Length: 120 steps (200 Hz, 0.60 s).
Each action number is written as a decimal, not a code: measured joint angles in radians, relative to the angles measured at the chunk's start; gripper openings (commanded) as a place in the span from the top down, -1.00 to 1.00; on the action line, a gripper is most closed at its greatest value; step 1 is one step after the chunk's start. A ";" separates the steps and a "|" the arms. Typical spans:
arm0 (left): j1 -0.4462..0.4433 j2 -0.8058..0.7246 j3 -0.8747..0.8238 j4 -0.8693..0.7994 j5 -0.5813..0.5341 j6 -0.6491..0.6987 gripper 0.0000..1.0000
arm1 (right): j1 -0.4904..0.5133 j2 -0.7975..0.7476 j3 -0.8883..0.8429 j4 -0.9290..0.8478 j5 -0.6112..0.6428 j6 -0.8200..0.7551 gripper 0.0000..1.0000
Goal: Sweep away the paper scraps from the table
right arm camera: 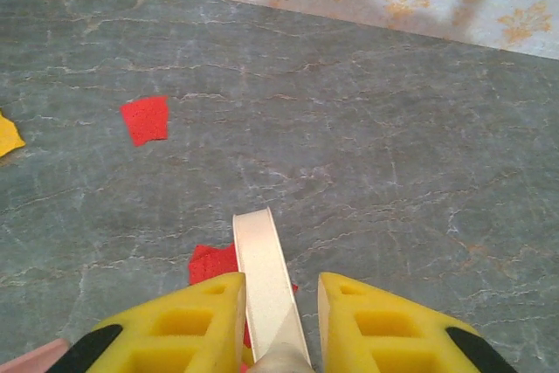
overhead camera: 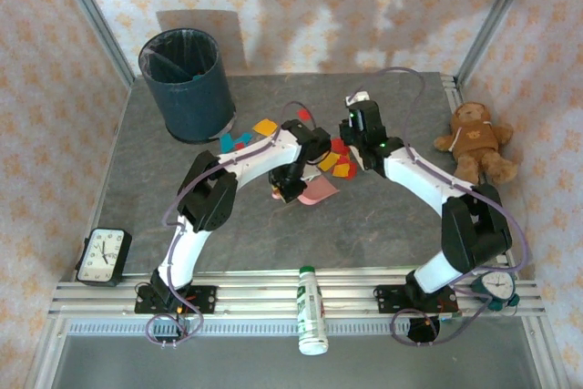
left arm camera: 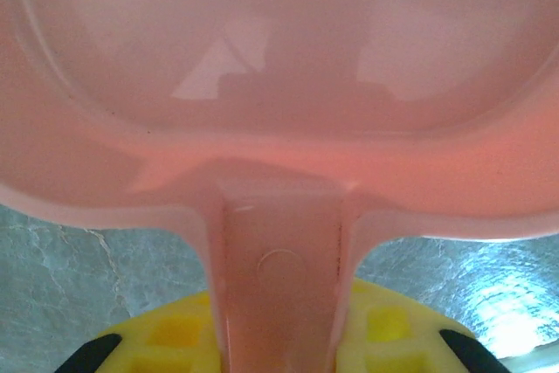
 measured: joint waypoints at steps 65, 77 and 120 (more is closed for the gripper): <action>0.006 0.059 0.095 -0.020 0.012 -0.002 1.00 | 0.039 0.000 0.000 -0.012 -0.012 0.044 1.00; 0.006 0.064 0.107 -0.033 0.013 -0.002 1.00 | 0.040 0.000 0.000 -0.011 -0.014 0.053 1.00; 0.016 0.087 0.132 -0.056 0.015 -0.002 1.00 | 0.040 -0.003 0.000 -0.024 -0.034 0.084 1.00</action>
